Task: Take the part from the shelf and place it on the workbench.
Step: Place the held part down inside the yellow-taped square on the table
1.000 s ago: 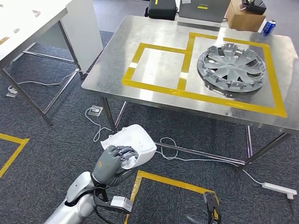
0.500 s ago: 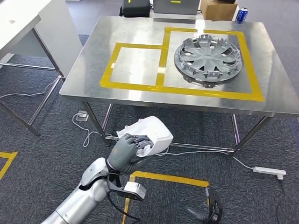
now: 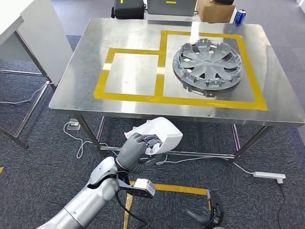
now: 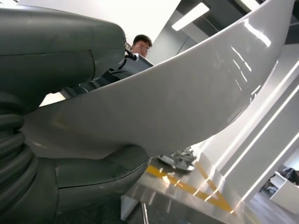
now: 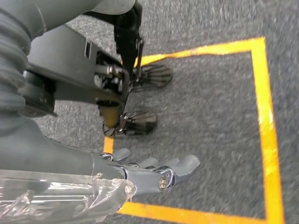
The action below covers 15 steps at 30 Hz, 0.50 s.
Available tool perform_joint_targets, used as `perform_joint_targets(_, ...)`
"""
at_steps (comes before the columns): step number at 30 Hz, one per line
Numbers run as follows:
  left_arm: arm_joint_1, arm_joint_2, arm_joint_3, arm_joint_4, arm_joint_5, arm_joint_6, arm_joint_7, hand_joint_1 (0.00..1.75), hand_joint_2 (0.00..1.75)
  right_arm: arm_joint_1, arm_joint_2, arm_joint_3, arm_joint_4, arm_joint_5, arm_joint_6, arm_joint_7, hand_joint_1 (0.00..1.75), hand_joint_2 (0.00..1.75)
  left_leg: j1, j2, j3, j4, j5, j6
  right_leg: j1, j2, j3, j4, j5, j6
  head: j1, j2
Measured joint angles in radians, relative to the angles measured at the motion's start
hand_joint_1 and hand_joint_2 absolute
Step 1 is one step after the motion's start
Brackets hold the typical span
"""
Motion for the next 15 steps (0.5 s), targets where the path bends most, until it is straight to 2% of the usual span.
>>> perform_joint_targets(2, -0.001, -0.002, -0.001, 0.008, 0.000, 0.002, 0.000, 1.75, 1.75, -0.001, 0.000, 0.000, 0.000, 0.001, -0.001, -0.002, 0.00, 1.75, 0.002, 0.001, 0.032, -0.003, -0.024, 0.007, 0.001, -0.016, -0.074, 0.126, -0.009, 0.004, 0.003, 0.000)
perform_joint_targets(4, 0.002, -0.002, -0.001, 0.017, 0.002, 0.002, 0.002, 1.75, 1.75, 0.003, 0.000, 0.000, 0.001, 0.000, -0.002, 0.000, 0.00, 1.75, 0.002, 0.001, 0.065, -0.004, -0.053, 0.009, 0.001, -0.023, -0.163, 0.230, -0.072, 0.004, 0.004, 0.000)
perform_joint_targets(5, 0.004, -0.003, -0.001, 0.020, 0.005, 0.002, 0.005, 1.75, 1.75, 0.006, 0.000, 0.000, 0.001, -0.001, -0.003, 0.002, 0.00, 1.75, 0.002, -0.001, 0.085, -0.004, -0.069, 0.009, 0.001, -0.024, -0.196, 0.244, -0.111, 0.005, 0.005, 0.000)
perform_joint_targets(6, 0.004, -0.004, -0.001, 0.023, 0.009, 0.003, 0.008, 1.75, 1.75, 0.007, 0.000, 0.000, 0.001, -0.002, -0.003, 0.003, 0.00, 1.75, 0.003, -0.004, 0.107, -0.004, -0.087, 0.008, 0.001, -0.024, -0.217, 0.231, -0.138, 0.006, 0.005, 0.000)
perform_joint_targets(7, 0.004, -0.006, -0.001, 0.026, 0.015, 0.004, 0.012, 1.75, 1.75, 0.008, 0.000, 0.001, 0.001, -0.004, -0.003, 0.006, 0.00, 1.75, 0.004, -0.009, 0.132, -0.004, -0.107, 0.005, 0.000, -0.024, -0.227, 0.193, -0.135, 0.009, 0.006, 0.000)
perform_joint_targets(8, 0.004, -0.009, -0.001, 0.029, 0.022, 0.005, 0.017, 1.75, 1.75, 0.010, 0.000, 0.001, 0.001, -0.005, -0.002, 0.008, 0.00, 1.75, 0.006, -0.014, 0.155, -0.005, -0.128, 0.001, -0.001, -0.022, -0.231, 0.136, -0.088, 0.012, 0.006, 0.000)
perform_joint_targets(9, 0.004, -0.012, -0.001, 0.034, 0.030, 0.008, 0.022, 1.75, 1.75, 0.015, 0.000, 0.002, 0.003, -0.006, -0.002, 0.010, 0.00, 1.75, 0.007, -0.020, 0.178, -0.004, -0.150, -0.004, -0.004, -0.018, -0.232, 0.071, 0.004, 0.014, 0.008, 0.000)
perform_joint_targets(10, 0.003, -0.016, -0.001, 0.038, 0.037, 0.012, 0.029, 1.75, 1.75, 0.019, -0.001, 0.003, 0.004, -0.008, -0.002, 0.013, 0.00, 1.75, 0.007, -0.027, 0.197, -0.007, -0.170, -0.009, -0.004, -0.016, -0.228, 0.024, 0.087, 0.011, 0.009, 0.000)
perform_joint_targets(11, 0.002, -0.020, 0.000, 0.042, 0.042, 0.016, 0.035, 1.75, 1.75, 0.022, -0.001, 0.005, 0.005, -0.010, -0.001, 0.015, 0.00, 1.75, 0.007, -0.033, 0.213, -0.013, -0.185, -0.014, -0.004, -0.015, -0.224, -0.005, 0.153, 0.005, 0.008, 0.000)
perform_joint_targets(12, -0.004, -0.024, 0.001, 0.046, 0.047, 0.020, 0.041, 1.75, 1.75, 0.022, -0.002, 0.007, 0.007, -0.012, 0.000, 0.016, 0.00, 1.75, 0.008, -0.038, 0.226, -0.018, -0.190, -0.020, -0.002, -0.017, -0.218, -0.015, 0.179, -0.004, 0.008, 0.000)
perform_joint_targets(13, -0.011, -0.029, 0.003, 0.047, 0.050, 0.024, 0.046, 1.75, 1.75, 0.016, -0.002, 0.010, 0.007, -0.013, 0.000, 0.017, 0.00, 1.75, 0.009, -0.041, 0.231, -0.017, -0.182, -0.026, 0.000, -0.022, -0.209, -0.011, 0.163, -0.015, 0.005, 0.000)
perform_joint_targets(14, -0.019, -0.033, 0.004, 0.048, 0.053, 0.027, 0.049, 1.75, 1.75, 0.011, -0.003, 0.012, 0.006, -0.015, 0.000, 0.016, 0.00, 1.75, 0.009, -0.040, 0.223, 0.007, -0.163, -0.034, -0.001, -0.025, -0.196, -0.016, 0.151, -0.024, 0.002, 0.000)
perform_joint_targets(15, -0.025, -0.036, 0.005, 0.050, 0.055, 0.030, 0.051, 1.75, 1.75, 0.007, -0.003, 0.014, 0.006, -0.016, 0.000, 0.015, 0.00, 1.75, 0.009, -0.034, 0.201, 0.054, -0.138, -0.042, -0.003, -0.029, -0.177, -0.024, 0.136, -0.032, -0.001, 0.000)
